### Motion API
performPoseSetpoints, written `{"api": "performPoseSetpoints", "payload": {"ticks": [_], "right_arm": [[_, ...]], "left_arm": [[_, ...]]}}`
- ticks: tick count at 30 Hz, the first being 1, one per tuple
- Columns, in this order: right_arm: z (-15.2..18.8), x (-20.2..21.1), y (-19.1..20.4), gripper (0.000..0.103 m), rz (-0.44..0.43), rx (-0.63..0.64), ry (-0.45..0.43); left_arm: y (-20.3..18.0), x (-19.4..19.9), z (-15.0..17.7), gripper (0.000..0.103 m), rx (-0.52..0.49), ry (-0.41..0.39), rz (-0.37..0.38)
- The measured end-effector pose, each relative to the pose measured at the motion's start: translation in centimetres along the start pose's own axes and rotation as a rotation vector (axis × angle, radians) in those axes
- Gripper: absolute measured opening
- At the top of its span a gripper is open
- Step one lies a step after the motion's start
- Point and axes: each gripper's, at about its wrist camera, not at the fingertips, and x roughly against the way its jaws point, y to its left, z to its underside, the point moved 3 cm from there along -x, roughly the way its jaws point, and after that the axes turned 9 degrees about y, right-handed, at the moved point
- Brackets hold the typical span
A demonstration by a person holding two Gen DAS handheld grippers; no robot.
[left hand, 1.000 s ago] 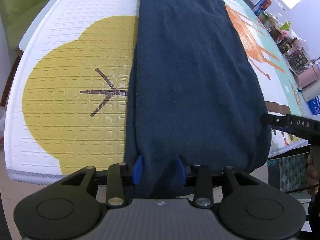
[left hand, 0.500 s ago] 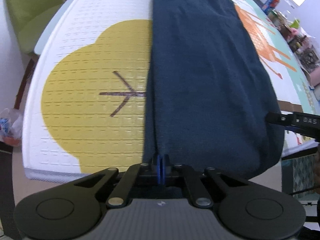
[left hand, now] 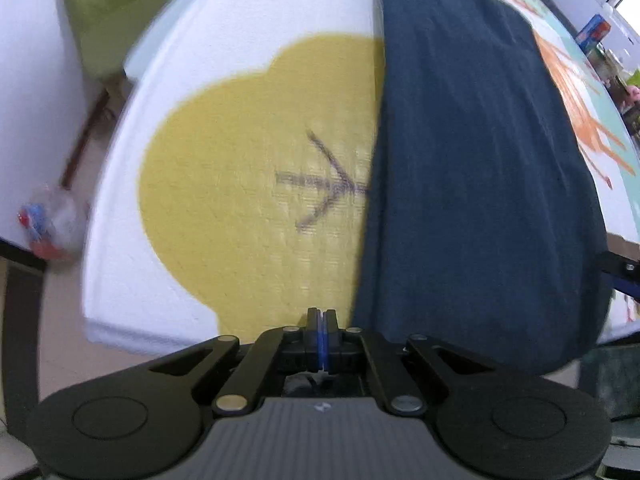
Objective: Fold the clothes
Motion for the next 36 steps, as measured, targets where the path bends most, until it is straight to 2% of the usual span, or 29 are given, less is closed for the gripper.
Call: {"api": "performPoseSetpoints", "payload": {"ticks": [2, 5, 6, 8, 11, 14, 18, 22, 28, 36], "right_arm": [[-0.2, 0.5, -0.9, 0.042, 0.0, -0.041, -0.028], [-0.8, 0.8, -2.3, 0.039, 0.067, -0.056, -0.045], [-0.8, 0.7, -2.7, 0.037, 0.094, -0.048, -0.043], [-0.8, 0.3, -3.3, 0.024, 0.141, -0.024, -0.032], [-0.3, -0.3, -4.0, 0.019, 0.195, 0.017, -0.005], [0.3, -0.5, -3.7, 0.019, 0.221, 0.081, -0.015], [0.7, -0.6, -2.6, 0.019, 0.184, 0.126, -0.007], [1.2, -0.7, -1.4, 0.018, 0.142, 0.169, 0.003], [1.8, -0.8, 0.3, 0.018, 0.08, 0.234, 0.018], [1.8, -0.2, 0.6, 0.018, 0.032, 0.236, 0.028]], "left_arm": [[-0.3, 0.5, -0.2, 0.003, 0.006, -0.018, 0.032], [-0.8, 0.8, -0.4, 0.008, 0.008, -0.027, 0.073], [-1.0, 0.8, -0.4, 0.008, 0.003, -0.028, 0.082], [-1.5, 0.6, -0.6, 0.009, -0.005, -0.026, 0.097], [-2.0, 0.4, -0.6, 0.013, -0.028, -0.023, 0.115], [-2.7, 0.3, -0.5, 0.023, -0.059, -0.027, 0.114], [-3.4, -0.2, -0.6, 0.032, -0.084, -0.026, 0.106], [-3.7, -0.4, -0.5, 0.035, -0.091, -0.025, 0.106], [-3.8, -0.5, -0.4, 0.038, -0.084, -0.018, 0.108], [-3.9, -0.7, -0.6, 0.04, -0.092, -0.006, 0.109]]}}
